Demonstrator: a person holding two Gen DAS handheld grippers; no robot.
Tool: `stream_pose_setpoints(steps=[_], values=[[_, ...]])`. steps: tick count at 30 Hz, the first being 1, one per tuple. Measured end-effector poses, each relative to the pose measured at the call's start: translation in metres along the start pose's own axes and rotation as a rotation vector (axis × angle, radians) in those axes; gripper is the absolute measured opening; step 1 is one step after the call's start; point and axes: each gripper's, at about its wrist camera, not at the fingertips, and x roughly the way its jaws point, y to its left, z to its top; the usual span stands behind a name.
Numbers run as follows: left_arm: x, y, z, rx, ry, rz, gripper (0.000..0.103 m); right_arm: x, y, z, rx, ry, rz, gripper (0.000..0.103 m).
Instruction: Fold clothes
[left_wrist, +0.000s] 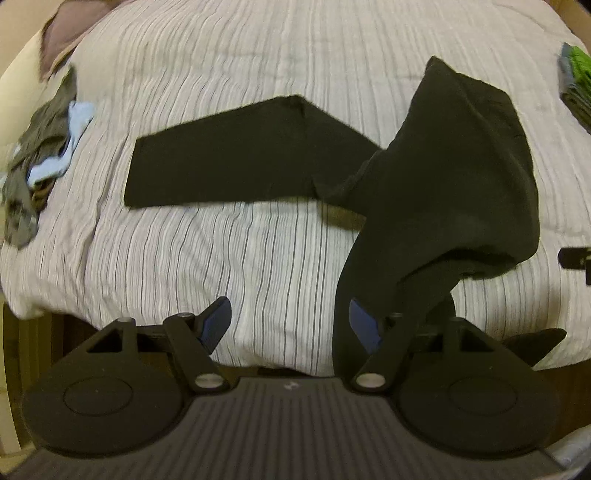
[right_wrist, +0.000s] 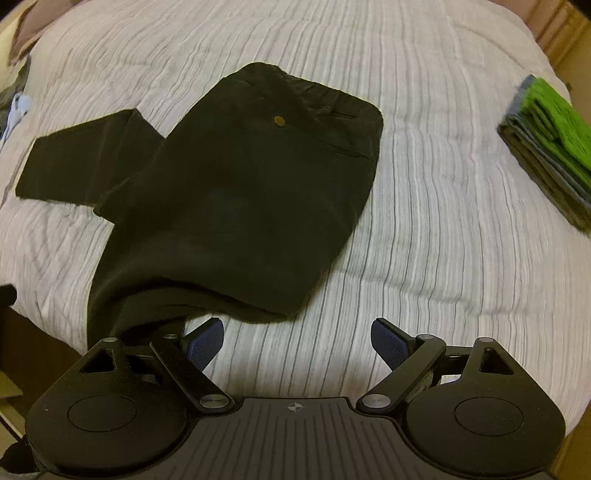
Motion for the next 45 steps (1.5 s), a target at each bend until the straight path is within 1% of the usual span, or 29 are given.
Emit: stream_pose_setpoints(steps=[4, 8, 12, 17, 21, 24, 28, 32, 36, 38, 39, 41, 42, 44, 45], values=[[0.001, 0.002, -0.003, -0.034, 0.007, -0.013, 0.067, 0.005, -0.014, 0.008, 0.003, -0.015, -0.007, 0.089], [0.004, 0.009, 0.001, -0.076, 0.010, -0.039, 0.067, 0.003, -0.039, 0.017, 0.072, -0.051, -0.013, 0.089], [0.008, 0.018, 0.006, -0.111, 0.013, -0.046, 0.067, 0.003, -0.061, 0.025, 0.139, -0.056, 0.007, 0.089], [0.014, 0.026, 0.013, -0.123, 0.008, -0.041, 0.067, 0.010, -0.065, 0.047, 0.165, -0.059, 0.022, 0.089], [0.019, 0.036, 0.015, -0.145, 0.009, -0.049, 0.067, 0.021, -0.054, 0.081, 0.168, -0.064, 0.050, 0.089], [0.028, 0.050, 0.014, -0.170, 0.025, -0.046, 0.067, 0.030, -0.044, 0.111, 0.175, -0.073, 0.069, 0.089], [0.039, 0.071, 0.015, -0.201, 0.043, -0.038, 0.067, 0.044, -0.025, 0.164, 0.194, -0.086, 0.082, 0.089], [0.052, 0.089, 0.018, -0.225, 0.063, -0.040, 0.067, 0.073, 0.001, 0.217, 0.205, -0.075, 0.089, 0.089], [0.060, 0.096, 0.018, -0.218, 0.062, -0.068, 0.067, 0.114, 0.021, 0.256, 0.213, -0.005, 0.019, 0.089], [0.065, 0.096, 0.017, -0.210, 0.061, -0.091, 0.067, 0.135, 0.025, 0.263, 0.202, 0.062, -0.046, 0.089], [0.067, 0.097, 0.017, -0.207, 0.061, -0.103, 0.067, 0.144, 0.024, 0.261, 0.194, 0.090, -0.062, 0.089], [0.071, 0.097, 0.016, -0.200, 0.061, -0.126, 0.065, 0.146, 0.009, 0.251, 0.242, 0.097, -0.002, 0.050], [0.074, 0.096, 0.015, -0.192, 0.062, -0.144, 0.065, 0.146, 0.000, 0.245, 0.271, 0.097, 0.035, 0.015], [0.080, 0.087, 0.012, -0.167, 0.067, -0.185, 0.065, 0.137, -0.028, 0.229, 0.378, 0.071, 0.112, 0.013], [0.083, 0.082, 0.010, -0.153, 0.070, -0.204, 0.065, 0.130, -0.042, 0.220, 0.411, 0.044, 0.129, 0.012]])
